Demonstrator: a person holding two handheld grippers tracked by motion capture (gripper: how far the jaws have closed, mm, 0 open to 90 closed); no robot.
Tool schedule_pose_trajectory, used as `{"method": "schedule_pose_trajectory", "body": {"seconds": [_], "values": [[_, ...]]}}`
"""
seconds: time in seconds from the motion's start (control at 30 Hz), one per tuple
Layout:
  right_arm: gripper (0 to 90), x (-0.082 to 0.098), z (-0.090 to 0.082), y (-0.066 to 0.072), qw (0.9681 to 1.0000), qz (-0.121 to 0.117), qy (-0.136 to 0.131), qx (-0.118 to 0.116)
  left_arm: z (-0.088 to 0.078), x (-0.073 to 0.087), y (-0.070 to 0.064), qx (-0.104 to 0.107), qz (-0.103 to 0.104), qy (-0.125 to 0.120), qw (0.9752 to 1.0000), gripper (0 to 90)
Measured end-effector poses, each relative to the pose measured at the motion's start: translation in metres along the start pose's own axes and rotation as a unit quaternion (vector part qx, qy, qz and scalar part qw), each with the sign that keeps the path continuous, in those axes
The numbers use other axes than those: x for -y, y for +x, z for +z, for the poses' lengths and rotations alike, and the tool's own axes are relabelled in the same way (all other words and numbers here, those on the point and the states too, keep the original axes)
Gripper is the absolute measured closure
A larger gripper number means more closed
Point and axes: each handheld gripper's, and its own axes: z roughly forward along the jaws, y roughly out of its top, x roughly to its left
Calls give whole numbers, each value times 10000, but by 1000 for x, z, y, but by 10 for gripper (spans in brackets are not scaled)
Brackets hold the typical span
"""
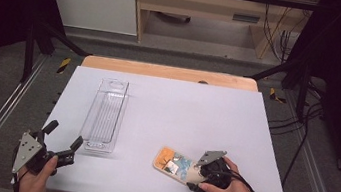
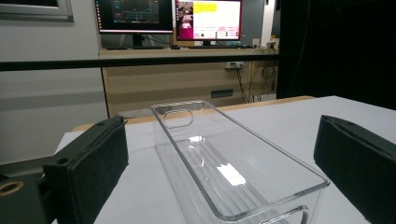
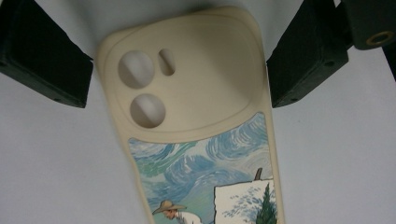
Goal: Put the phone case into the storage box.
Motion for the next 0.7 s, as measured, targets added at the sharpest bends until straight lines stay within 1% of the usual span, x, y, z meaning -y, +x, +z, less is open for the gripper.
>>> {"method": "schedule_pose_trajectory", "body": {"seconds": [0.1, 0.33, 0.57, 0.7], "values": [[57, 2, 3, 1, 10000, -12, 52, 7, 0, 0, 0, 3, 0, 0, 10000, 28], [50, 5, 5, 0, 10000, -20, 12, -28, 0, 0, -1, 21, 7, 0, 10000, 29], [70, 3, 5, 0, 9999, -118, 83, -50, 0, -1, -2, 37, 25, -10, 10000, 31], [84, 2, 5, 0, 9998, -123, 143, -60, -1, -3, -4, 45, 50, -34, 10000, 32]]}}
